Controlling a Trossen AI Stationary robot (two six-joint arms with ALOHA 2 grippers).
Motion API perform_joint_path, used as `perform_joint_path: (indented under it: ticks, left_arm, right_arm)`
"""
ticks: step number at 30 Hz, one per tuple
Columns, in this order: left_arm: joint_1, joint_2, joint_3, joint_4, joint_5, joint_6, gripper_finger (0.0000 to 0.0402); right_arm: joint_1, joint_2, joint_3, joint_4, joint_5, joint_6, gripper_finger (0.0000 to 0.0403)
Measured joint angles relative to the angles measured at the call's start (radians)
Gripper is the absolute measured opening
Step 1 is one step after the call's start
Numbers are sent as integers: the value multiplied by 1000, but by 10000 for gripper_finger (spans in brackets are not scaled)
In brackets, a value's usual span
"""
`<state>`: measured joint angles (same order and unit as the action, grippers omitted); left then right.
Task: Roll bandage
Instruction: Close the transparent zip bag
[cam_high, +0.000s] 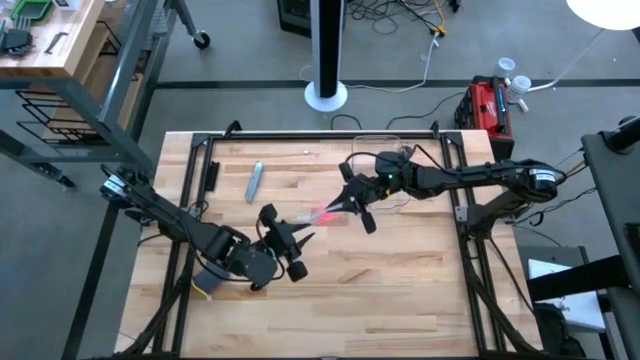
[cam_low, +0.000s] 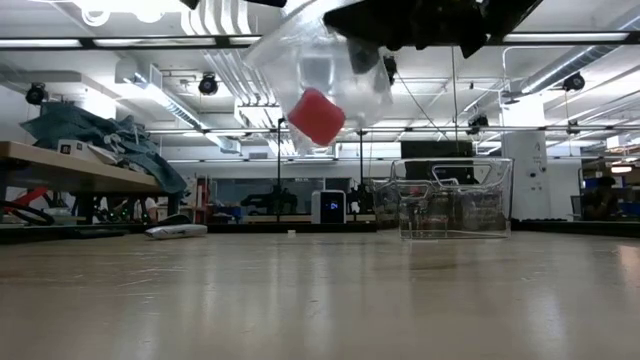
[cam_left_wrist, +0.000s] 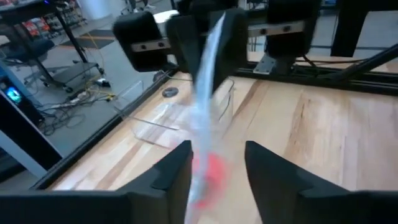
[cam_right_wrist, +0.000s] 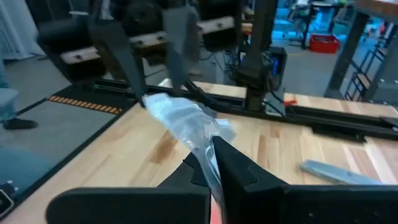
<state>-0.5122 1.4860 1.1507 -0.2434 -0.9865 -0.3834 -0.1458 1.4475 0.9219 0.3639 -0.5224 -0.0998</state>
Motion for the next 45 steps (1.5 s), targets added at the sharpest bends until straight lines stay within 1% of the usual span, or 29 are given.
perform_joint_path:
  ticks: [4, 7, 11, 14, 22, 30, 32, 33, 35, 36, 41, 43, 45]
  left_arm:
    - [-4, -12, 0, -21, -31, 4, 170]
    - [-3, -8, 0, -54, -33, -9, 191]
    - [0, 1, 0, -61, -16, -46, 205]
    - [1, 2, 0, -76, -17, -87, 203]
    - [6, 3, -29, -90, -17, -134, 169]
    - [6, 3, -88, -91, -17, -213, 131]
    - [6, 3, -89, -90, -17, -210, 107]
    - [6, 3, -89, -89, -17, -201, 87]
    - [4, 3, -89, -89, -17, -181, 32]
    - [1, 3, -89, -88, -19, -170, 17]
    - [-9, 3, -86, -78, -40, -157, 2]
    - [-18, 3, -76, -77, -41, -148, 1]
    - [-29, 3, -64, -73, -41, -139, 1]
  right_arm:
    - [10, 0, 3, 0, 1, -5, 0]
    - [11, 0, 7, 0, 2, -5, 0]
    - [11, 0, 8, 0, 8, -5, 0]
    - [11, 0, 8, -3, 26, -5, 0]
    - [11, 0, 8, 4, 26, 11, 0]
    - [11, 0, 8, 12, 26, 21, 0]
    - [11, 0, 8, 11, 26, 21, 0]
    - [11, 0, 8, 9, 26, 21, 0]
    - [11, 0, 8, 3, 26, 20, 0]
    - [11, 0, 8, -3, 26, 20, 0]
    - [8, -1, 8, -45, 26, 4, 3]
    - [8, -1, 8, -85, 33, -29, 13]
    - [8, -1, 8, -128, 67, -72, 31]
